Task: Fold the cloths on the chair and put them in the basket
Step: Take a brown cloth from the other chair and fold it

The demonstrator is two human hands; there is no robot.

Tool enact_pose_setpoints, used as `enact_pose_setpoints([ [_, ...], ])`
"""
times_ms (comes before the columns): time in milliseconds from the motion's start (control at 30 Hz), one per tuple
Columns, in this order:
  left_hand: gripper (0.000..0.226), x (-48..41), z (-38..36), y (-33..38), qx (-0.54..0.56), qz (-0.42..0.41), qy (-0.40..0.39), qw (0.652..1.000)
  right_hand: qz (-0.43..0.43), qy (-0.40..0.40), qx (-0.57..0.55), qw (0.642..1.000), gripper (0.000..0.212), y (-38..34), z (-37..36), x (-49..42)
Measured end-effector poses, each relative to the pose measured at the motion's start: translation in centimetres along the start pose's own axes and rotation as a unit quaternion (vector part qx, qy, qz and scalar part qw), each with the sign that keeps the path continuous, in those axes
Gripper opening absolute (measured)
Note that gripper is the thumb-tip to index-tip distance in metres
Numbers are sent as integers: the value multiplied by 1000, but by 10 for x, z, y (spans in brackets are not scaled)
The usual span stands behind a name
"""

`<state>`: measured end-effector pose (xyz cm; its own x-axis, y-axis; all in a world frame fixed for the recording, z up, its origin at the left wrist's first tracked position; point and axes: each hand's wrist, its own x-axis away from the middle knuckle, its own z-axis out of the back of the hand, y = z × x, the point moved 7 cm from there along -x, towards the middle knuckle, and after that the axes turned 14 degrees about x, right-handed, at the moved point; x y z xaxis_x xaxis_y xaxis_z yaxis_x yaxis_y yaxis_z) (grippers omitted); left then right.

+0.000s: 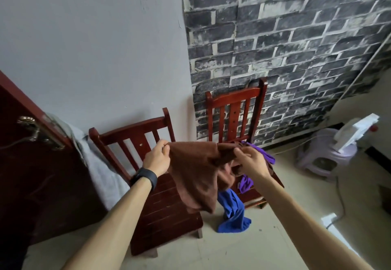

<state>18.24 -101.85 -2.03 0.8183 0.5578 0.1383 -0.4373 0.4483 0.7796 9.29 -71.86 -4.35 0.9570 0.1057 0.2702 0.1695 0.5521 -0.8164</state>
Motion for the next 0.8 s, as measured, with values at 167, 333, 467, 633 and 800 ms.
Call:
enact_pose_setpoints([
  [167,28,-6,13,-22,190,101,-35,976,22,44,-43,998,14,-13,36,2],
  [333,16,-6,15,-18,455,159,-43,875,42,62,-6,997,13,-22,49,-5],
  [467,21,-8,28,-10,507,130,-46,851,53,118,194,972,23,-28,60,-15],
  [633,12,-16,60,-2,118,-72,33,990,80,198,261,941,23,-38,75,-36],
  [800,12,-19,56,-24,-39,-29,20,999,3,6,350,937,36,-18,39,-56],
])
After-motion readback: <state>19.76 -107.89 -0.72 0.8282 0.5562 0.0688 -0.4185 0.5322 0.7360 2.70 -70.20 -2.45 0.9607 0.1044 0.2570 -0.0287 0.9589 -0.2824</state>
